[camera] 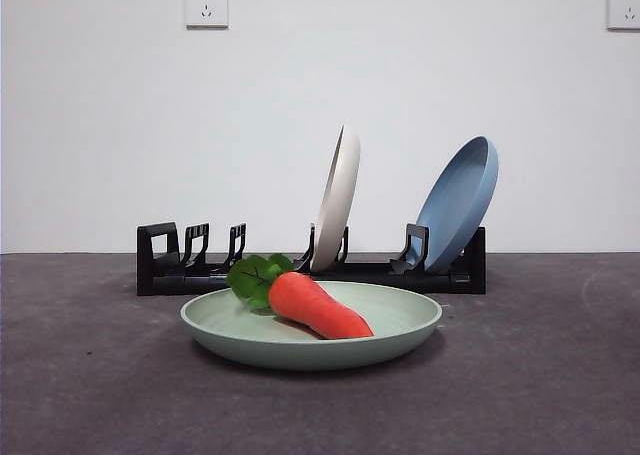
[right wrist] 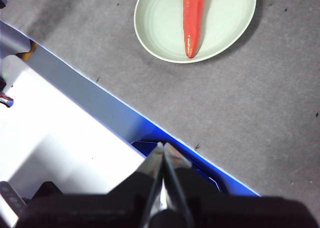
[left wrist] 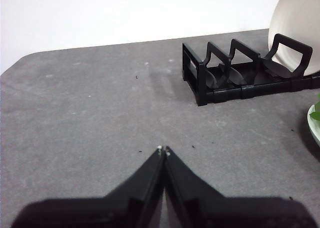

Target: Take the green plate from the plate rack,put the plate on the table,take the carrot from the table,put the carrot in the plate

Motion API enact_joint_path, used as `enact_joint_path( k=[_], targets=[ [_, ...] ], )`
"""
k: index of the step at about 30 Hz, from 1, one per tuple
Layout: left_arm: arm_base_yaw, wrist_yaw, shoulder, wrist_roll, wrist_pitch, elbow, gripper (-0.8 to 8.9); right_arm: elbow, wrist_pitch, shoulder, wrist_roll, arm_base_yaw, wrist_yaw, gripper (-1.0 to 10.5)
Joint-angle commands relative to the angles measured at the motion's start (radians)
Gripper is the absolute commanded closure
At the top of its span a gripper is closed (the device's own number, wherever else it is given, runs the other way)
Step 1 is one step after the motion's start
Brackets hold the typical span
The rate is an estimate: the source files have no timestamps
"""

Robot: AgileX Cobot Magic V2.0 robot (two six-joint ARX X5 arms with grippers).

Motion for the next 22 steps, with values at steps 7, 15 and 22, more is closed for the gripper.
enact_joint_path(
  k=[7,15,22],
  targets=[
    [0.003,0.0,-0.003,-0.006,0.004,-0.013,8.17,-0.002,0.019,-0.018,-0.084,-0.031,0.047,9.5],
    [0.003,0.0,-0.002,-0.006,0.004,-0.013,8.17,-0.134,0.42,-0.169,-0.159,-0.347,-0.082,9.5],
    [0.003,0.0,-0.002,-0.006,0.004,-0.013,8.17,-0.46,0.759,-0.36,-0.187,-0.524,-0.076,9.5]
  ],
)
